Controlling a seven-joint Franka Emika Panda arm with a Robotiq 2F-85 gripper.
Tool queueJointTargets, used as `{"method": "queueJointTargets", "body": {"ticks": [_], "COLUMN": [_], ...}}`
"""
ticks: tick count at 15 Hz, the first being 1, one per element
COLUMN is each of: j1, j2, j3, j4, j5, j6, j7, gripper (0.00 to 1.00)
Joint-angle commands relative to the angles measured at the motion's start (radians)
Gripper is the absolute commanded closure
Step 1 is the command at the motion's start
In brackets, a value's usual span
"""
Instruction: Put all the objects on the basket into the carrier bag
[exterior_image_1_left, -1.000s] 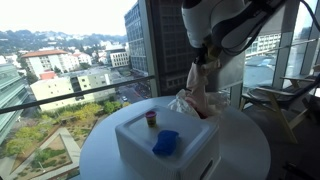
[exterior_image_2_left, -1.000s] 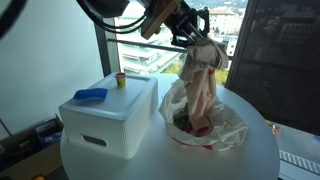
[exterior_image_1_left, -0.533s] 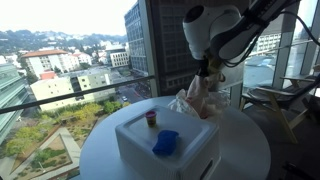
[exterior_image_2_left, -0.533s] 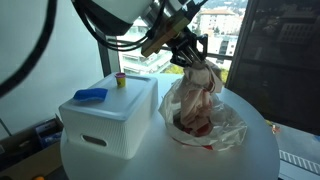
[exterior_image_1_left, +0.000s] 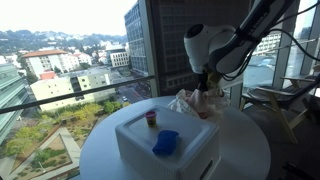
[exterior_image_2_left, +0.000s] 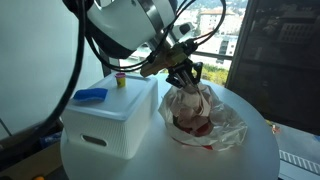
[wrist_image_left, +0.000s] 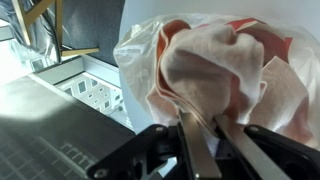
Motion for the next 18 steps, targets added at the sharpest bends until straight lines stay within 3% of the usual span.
{"method": "queueJointTargets", "body": {"ticks": [1,4,10,11,14,15,16,18], "j1": [0.008,0.011,-0.017,-0.054,-0.074,-0.078,-0.089,-0.089], "j2": [0.079,0.137,0.263,0.284,0.316,0.312,0.296,0.233], "j3": [-0.017,-0.035,-0.068,-0.038,-0.037,-0.04,-0.03,-0.033], "j4": [0.046,0.082,0.109,0.107,0.102,0.096,0.079,0.043], "j5": [0.033,-0.003,0.081,0.082,0.077,0.068,0.079,0.057], "j6": [0.075,0.132,0.323,0.351,0.416,0.43,0.439,0.446], "j7": [-0.037,-0.026,-0.099,-0.104,-0.115,-0.114,-0.13,-0.144], "gripper": [0.9,0.89,0.87,0.87,0.86,0.81,0.59,0.55]}}
